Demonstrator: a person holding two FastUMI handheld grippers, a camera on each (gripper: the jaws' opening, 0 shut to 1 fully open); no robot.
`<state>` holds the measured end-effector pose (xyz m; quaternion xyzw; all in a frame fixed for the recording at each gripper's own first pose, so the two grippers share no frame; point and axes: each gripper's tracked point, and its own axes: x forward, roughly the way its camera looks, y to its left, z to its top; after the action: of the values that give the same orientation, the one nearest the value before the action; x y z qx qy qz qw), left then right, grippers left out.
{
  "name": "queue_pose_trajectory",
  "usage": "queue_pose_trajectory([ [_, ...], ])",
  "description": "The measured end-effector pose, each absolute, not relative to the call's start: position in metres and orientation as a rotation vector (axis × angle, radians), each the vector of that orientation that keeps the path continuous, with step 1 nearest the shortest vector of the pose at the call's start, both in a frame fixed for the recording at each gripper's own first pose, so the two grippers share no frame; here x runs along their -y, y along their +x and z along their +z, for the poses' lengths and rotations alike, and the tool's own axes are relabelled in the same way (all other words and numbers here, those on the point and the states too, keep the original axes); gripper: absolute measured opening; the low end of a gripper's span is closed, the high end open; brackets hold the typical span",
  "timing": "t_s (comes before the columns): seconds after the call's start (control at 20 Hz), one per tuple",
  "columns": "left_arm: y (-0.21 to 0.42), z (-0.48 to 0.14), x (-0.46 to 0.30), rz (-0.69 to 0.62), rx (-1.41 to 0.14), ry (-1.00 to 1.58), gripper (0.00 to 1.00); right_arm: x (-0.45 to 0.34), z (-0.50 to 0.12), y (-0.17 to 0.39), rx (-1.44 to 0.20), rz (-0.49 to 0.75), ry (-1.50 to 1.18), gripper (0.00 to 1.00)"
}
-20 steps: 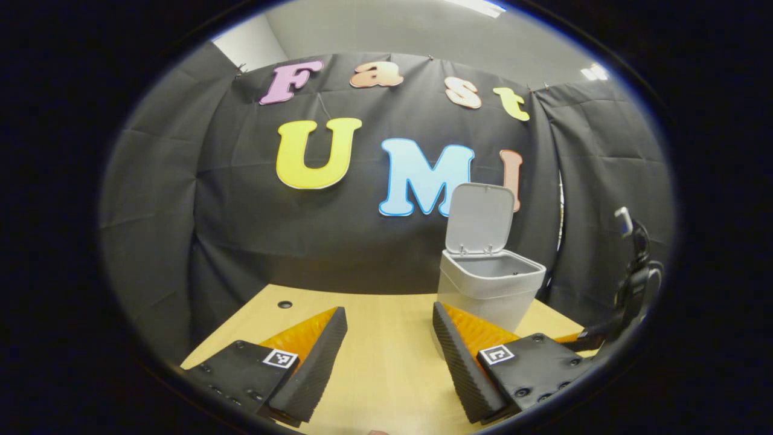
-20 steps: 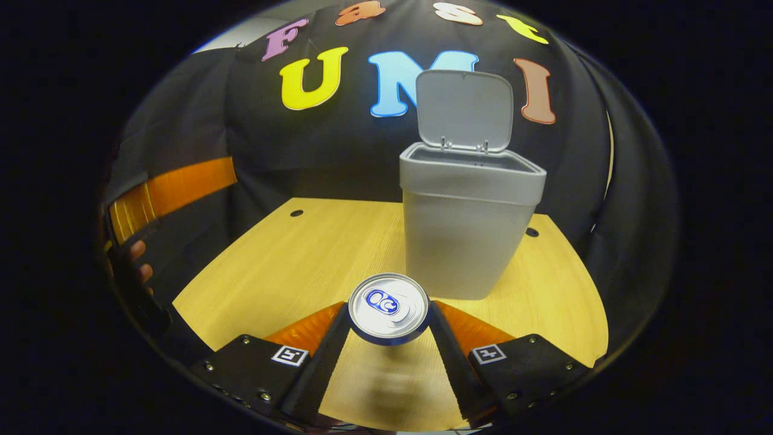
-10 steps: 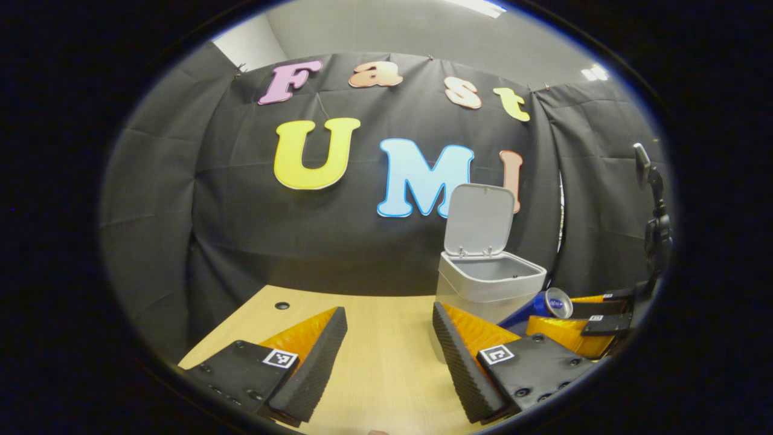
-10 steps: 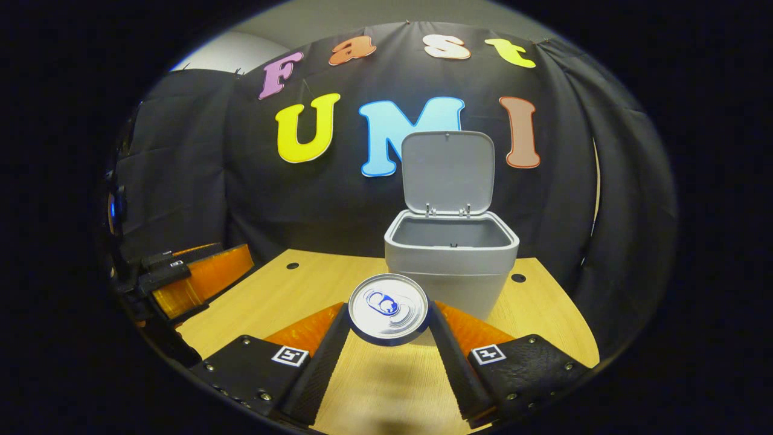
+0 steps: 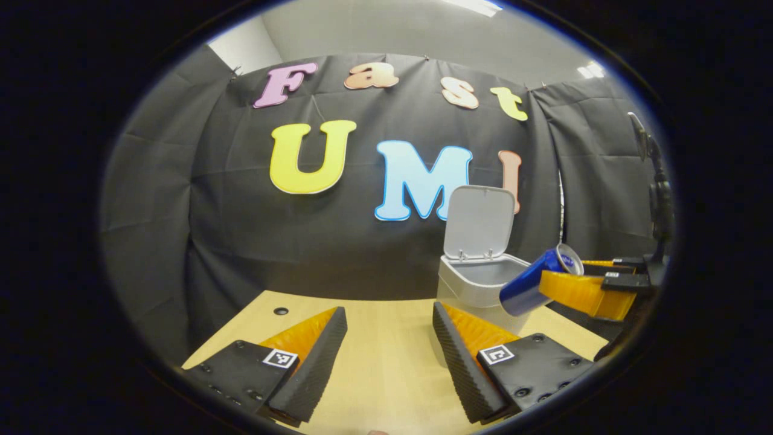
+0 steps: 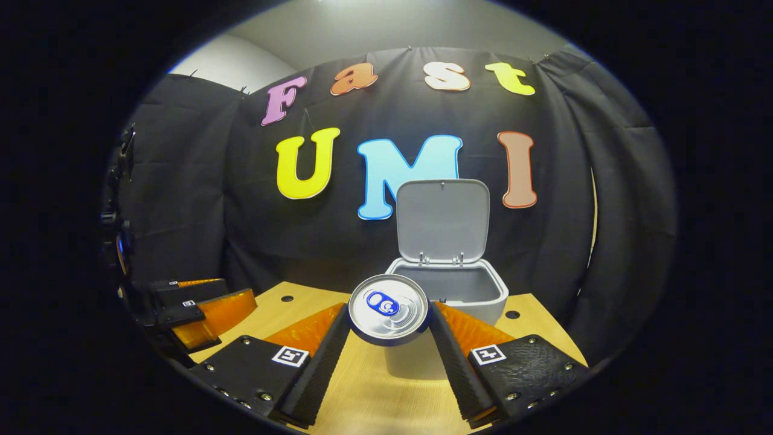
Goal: Press the lid of the desktop garbage bin to open it, pick up the crumpled paper on the desktop and throw it into the bin, then pick up the pop can on the desktop and drop it into the bin, and finally close the garbage bin lid.
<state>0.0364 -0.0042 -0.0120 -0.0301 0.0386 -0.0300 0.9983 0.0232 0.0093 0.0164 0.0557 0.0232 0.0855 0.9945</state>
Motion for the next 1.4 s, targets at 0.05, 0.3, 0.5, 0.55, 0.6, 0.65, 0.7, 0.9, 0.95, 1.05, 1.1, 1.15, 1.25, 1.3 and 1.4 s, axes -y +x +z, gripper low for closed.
queue_pose_trajectory([
  [0.05,0.037,-0.011,0.004,-0.057,-0.076,-0.061,0.94,-0.006,0.022,0.027,-0.032,0.163,0.103,0.83],
  [0.3,0.039,-0.014,-0.004,-0.037,-0.08,-0.066,0.96,-0.001,0.051,0.05,0.064,0.137,0.037,0.83],
  [0.5,0.039,-0.015,-0.012,-0.019,-0.085,-0.074,0.96,-0.008,0.052,0.075,0.069,0.141,-0.004,0.83],
  [0.55,0.039,-0.016,-0.014,-0.013,-0.086,-0.076,0.96,-0.008,0.049,0.08,0.059,0.133,-0.008,0.83],
  [0.6,0.039,-0.015,-0.015,-0.01,-0.085,-0.077,0.94,-0.008,0.045,0.087,0.043,0.127,-0.013,0.83],
  [0.65,0.039,-0.015,-0.017,-0.005,-0.085,-0.076,0.94,-0.009,0.042,0.092,0.032,0.127,-0.013,0.83],
  [0.7,0.037,-0.015,-0.018,-0.002,-0.085,-0.075,0.96,-0.01,0.039,0.096,0.025,0.124,-0.012,0.83],
  [0.9,0.036,-0.014,-0.02,0.005,-0.083,-0.071,0.96,-0.007,0.026,0.111,-0.028,0.099,0.0,0.84],
  [0.95,0.037,-0.014,-0.019,0.007,-0.083,-0.07,0.96,-0.007,0.023,0.113,-0.043,0.1,0.009,0.84],
  [1.05,0.035,-0.014,-0.018,0.006,-0.085,-0.073,0.94,-0.004,0.021,0.116,-0.057,0.098,0.029,0.85],
  [1.1,0.036,-0.016,-0.017,0.005,-0.088,-0.077,0.96,-0.002,0.021,0.117,-0.057,0.094,0.038,0.85],
  [1.15,0.036,-0.016,-0.017,0.004,-0.09,-0.081,0.96,0.0,0.022,0.118,-0.056,0.089,0.045,0.85],
  [1.25,0.034,-0.015,-0.016,0.002,-0.09,-0.085,0.96,0.002,0.023,0.116,-0.051,0.084,0.055,0.86],
  [1.3,0.034,-0.015,-0.015,0.001,-0.09,-0.085,0.96,0.002,0.024,0.116,-0.05,0.085,0.058,0.86],
  [1.4,0.032,-0.013,-0.015,0.001,-0.085,-0.085,0.94,0.003,0.027,0.114,-0.045,0.086,0.061,0.86],
])
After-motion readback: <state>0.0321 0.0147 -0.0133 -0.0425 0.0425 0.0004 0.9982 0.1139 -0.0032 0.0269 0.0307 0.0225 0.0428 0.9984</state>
